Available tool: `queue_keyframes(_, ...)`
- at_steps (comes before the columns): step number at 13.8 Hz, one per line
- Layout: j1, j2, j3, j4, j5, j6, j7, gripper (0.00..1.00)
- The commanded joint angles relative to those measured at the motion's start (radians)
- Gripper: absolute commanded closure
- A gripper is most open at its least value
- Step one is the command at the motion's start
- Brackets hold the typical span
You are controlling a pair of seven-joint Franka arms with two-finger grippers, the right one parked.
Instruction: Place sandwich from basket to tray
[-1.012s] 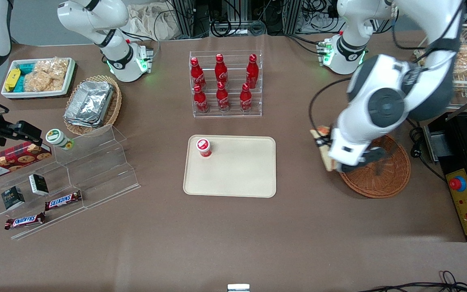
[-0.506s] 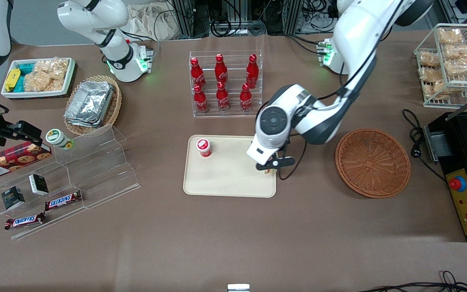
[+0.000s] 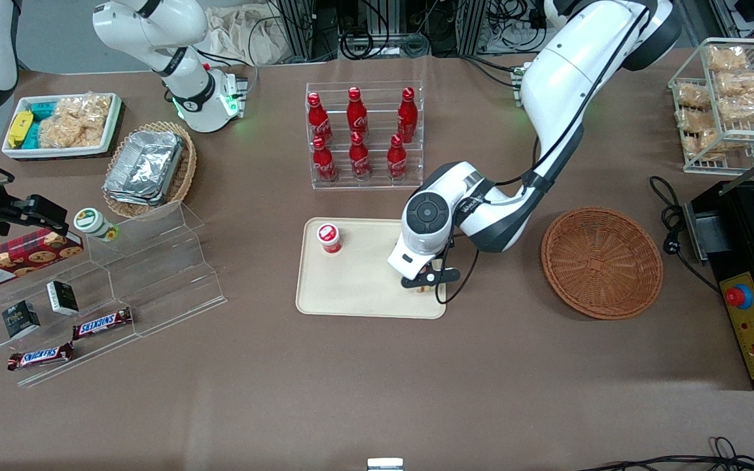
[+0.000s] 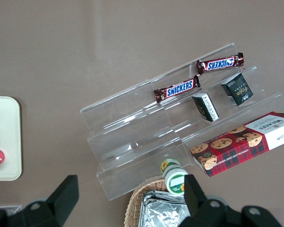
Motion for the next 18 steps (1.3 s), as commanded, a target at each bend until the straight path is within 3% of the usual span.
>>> queue_keyframes(1,-0.004,0.011,-0.005,0.033,0.020,0.000,-0.019,0.12)
queue_keyframes(2,-0.001,0.008,-0.005,0.033,0.018,0.000,-0.019,0.00)
queue_keyframes(5,0.002,-0.030,-0.005,0.044,0.021,-0.015,-0.022,0.00)
queue_keyframes(7,0.031,-0.105,-0.003,0.048,0.020,-0.146,-0.021,0.00)
queue_keyframes(9,0.142,-0.189,-0.022,0.041,-0.012,-0.245,0.014,0.00)
queue_keyframes(11,0.232,-0.315,-0.045,-0.014,-0.095,-0.264,0.153,0.00)
queue_keyframes(18,0.254,-0.696,0.228,-0.330,-0.235,-0.274,0.629,0.00)
